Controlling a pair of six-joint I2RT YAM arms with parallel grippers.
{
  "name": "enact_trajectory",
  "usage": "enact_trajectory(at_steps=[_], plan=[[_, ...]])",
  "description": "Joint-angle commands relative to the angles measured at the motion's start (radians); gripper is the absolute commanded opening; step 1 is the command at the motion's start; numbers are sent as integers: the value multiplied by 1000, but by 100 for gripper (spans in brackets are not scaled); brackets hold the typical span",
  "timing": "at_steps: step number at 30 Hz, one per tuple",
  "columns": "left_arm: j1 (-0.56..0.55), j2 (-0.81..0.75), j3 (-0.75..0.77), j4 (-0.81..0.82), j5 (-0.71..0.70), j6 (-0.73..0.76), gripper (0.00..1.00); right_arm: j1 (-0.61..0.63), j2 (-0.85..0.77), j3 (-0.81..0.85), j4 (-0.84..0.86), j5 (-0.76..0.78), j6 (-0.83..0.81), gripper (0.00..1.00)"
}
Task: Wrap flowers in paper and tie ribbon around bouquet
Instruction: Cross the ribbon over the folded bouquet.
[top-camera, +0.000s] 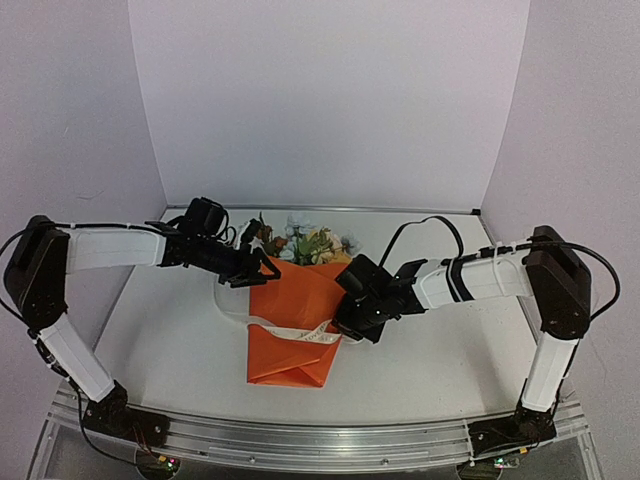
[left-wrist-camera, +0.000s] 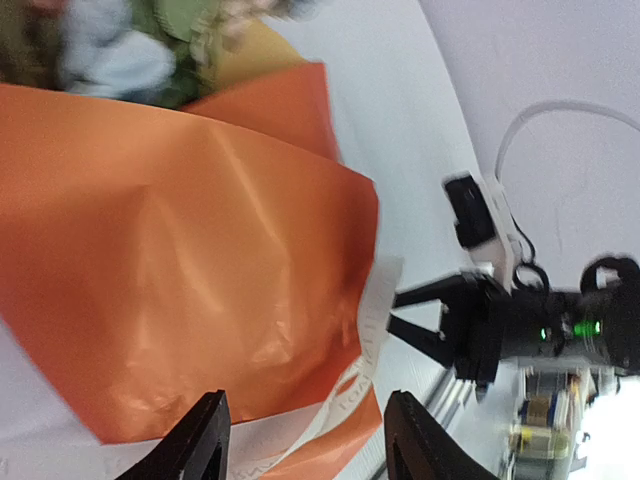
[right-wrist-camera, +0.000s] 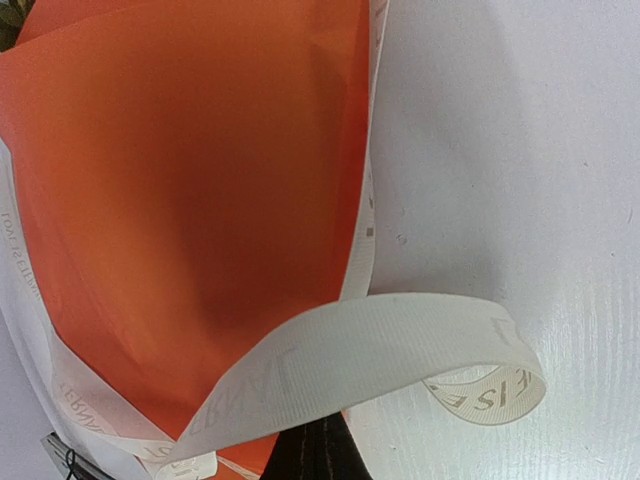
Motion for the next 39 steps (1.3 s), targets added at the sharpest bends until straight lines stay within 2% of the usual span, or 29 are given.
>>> enact_trajectory(at_steps=[1,4,11,19,33,36,39], plan=[[41,-131,-86,-58,-339,-335,57,-3,-39,-8,3,4,-9,0],[88,-198,-163,-126,-428,-499,58,-2,-43,-10,3,5,-10,0],[120,-337,-332,-93,-518,-729,66,-2,-53,-7,3,10,-20,0],[122,-263,-376,45,-467,-852,66,-1,-44,-1,3,3,-24,0],[65,-109,-366,163,-466,-943,57,6,-46,-5,7,0,-25,0],[44,-76,-359,170,-474,-960,53,5,-48,-5,7,0,-26,0],[40,-61,-361,182,-490,-972,43,6,-51,-5,7,-4,-29,0]])
